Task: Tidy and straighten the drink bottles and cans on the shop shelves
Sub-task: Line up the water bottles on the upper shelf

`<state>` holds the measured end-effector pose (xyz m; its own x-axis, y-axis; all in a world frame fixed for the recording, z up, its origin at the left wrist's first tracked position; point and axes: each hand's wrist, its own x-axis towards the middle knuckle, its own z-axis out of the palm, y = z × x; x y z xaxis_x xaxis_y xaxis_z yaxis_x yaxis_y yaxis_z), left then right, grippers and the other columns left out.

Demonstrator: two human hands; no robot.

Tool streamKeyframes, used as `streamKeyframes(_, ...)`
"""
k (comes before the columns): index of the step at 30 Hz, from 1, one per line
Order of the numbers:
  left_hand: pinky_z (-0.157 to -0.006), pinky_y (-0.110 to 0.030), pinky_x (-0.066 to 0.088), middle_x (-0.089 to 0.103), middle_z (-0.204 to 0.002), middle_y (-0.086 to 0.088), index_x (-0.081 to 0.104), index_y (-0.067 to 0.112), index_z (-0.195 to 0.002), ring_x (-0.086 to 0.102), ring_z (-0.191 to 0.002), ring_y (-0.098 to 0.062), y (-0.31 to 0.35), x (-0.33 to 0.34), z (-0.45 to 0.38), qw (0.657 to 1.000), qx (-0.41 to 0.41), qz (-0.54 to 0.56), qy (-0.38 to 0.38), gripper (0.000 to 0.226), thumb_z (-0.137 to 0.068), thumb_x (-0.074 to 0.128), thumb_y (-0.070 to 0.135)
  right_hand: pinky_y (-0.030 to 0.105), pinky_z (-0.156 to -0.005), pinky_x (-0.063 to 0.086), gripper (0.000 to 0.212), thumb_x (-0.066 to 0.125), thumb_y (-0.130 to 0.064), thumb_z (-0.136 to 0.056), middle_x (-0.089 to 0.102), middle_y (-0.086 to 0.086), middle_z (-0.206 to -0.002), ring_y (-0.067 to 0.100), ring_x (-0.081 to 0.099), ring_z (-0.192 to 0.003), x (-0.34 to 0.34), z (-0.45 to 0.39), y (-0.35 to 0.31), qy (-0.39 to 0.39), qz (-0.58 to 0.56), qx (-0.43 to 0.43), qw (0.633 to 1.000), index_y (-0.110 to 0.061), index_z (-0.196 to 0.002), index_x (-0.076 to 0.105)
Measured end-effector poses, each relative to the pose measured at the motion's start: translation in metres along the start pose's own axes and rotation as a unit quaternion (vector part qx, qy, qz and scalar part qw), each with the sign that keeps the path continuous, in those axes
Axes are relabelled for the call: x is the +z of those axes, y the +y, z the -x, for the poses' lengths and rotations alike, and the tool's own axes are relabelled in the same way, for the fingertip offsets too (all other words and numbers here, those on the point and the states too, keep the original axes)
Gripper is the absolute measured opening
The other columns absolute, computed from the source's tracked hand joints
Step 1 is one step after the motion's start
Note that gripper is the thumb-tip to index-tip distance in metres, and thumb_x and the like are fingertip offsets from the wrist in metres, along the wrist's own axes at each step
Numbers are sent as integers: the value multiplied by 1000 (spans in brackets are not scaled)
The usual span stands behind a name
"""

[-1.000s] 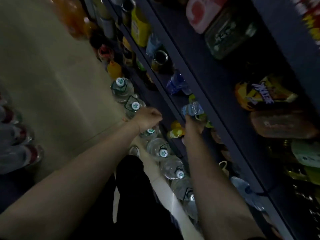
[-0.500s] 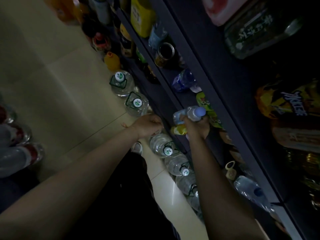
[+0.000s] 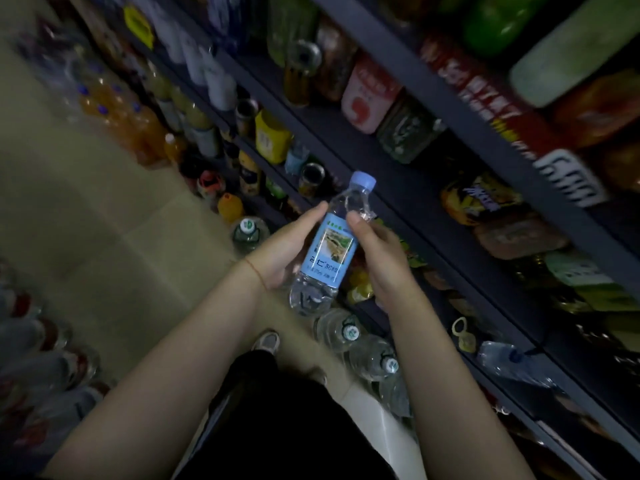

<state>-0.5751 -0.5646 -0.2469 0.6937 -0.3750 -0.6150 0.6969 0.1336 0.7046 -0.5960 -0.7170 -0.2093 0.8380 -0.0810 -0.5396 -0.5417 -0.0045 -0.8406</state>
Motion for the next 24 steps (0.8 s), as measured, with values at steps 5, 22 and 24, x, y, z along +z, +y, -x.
streamKeyframes(5,-93,-39,56,70,-122,-10,60,19,-132,67,-113,-26,10,65,32,996,85,-1,-29,49,-98,48,53,39,-85,57,24,69,-40,-90,78,4,-95,22,73,-94,-37,57,-22,50,0,-74,996,-17,-94,73)
streamKeyframes(22,-90,-46,56,71,-111,-4,69,26,-104,67,-106,-27,-109,499,241,917,356,-53,-174,38,-73,84,42,18,-74,52,44,81,-34,-81,64,-3,-108,3,62,-88,-374,410,36,229,104,-319,914,-34,-117,57)
streamKeyframes(24,-92,-41,55,72,-114,-2,68,28,-111,66,-109,-25,-100,535,270,885,406,-76,-216,45,-72,82,45,23,-81,53,52,81,-37,-80,62,-4,-113,5,61,-97,-400,441,18,250,127,-354,892,-38,-123,53)
